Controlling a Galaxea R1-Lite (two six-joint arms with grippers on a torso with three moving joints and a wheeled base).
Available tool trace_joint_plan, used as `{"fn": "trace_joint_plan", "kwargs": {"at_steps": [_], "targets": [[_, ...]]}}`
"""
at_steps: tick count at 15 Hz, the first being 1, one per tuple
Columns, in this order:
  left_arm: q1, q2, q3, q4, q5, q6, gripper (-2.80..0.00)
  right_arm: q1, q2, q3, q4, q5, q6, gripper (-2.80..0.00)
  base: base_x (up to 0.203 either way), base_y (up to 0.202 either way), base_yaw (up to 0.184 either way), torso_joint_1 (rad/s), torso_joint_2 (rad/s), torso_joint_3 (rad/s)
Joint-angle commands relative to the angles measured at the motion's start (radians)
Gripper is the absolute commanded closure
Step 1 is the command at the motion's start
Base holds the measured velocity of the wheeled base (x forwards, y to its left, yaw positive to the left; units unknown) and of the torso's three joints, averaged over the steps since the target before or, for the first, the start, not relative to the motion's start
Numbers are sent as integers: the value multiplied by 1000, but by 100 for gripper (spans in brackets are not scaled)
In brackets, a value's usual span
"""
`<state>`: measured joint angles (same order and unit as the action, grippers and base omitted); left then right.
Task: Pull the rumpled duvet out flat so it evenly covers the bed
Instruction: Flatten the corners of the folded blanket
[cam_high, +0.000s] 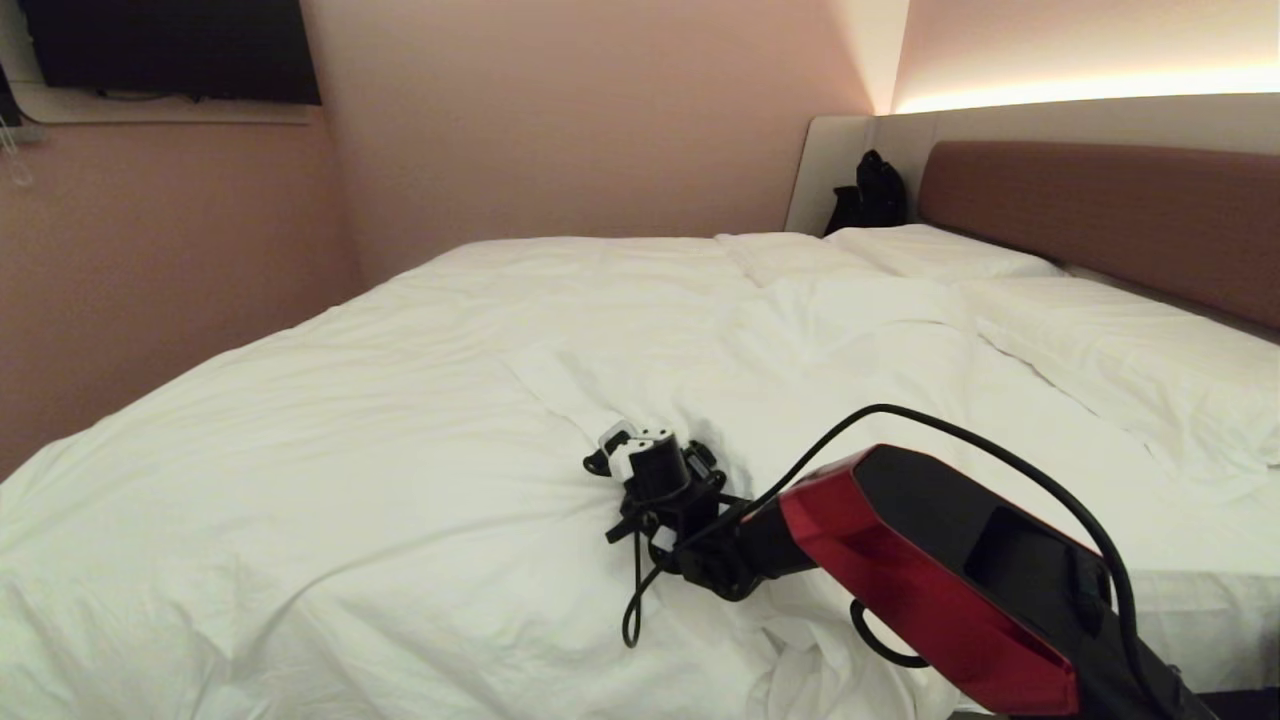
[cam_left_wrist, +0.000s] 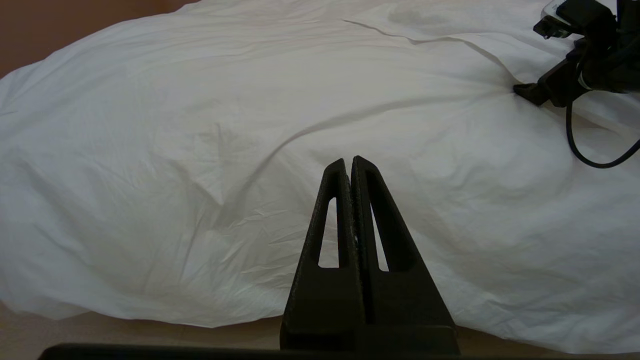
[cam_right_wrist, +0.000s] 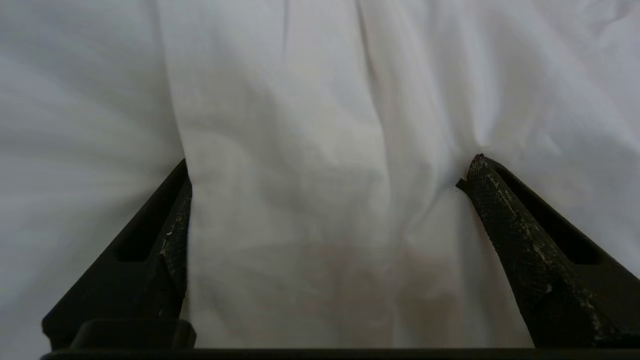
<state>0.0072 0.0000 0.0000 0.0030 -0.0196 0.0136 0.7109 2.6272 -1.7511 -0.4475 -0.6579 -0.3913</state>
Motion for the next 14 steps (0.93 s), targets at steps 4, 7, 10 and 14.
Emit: {"fn": "trace_joint_plan", "kwargs": {"at_steps": [4, 7, 10, 14], "targets": [[0, 0, 0, 0, 0, 0, 0, -37, 24, -25, -107, -28, -73, -280, 0, 0, 0, 0, 0, 0], [0, 0, 0, 0, 0, 0, 0, -56, 22, -47, -103, -28, -75, -280, 0, 0, 0, 0, 0, 0], [0, 0, 0, 0, 0, 0, 0, -81, 27, -63, -103, -26, -81, -280, 0, 0, 0, 0, 0, 0], [0, 0, 0, 0, 0, 0, 0, -105, 48, -83, -102, -26, -86, -280, 0, 0, 0, 0, 0, 0]]}}
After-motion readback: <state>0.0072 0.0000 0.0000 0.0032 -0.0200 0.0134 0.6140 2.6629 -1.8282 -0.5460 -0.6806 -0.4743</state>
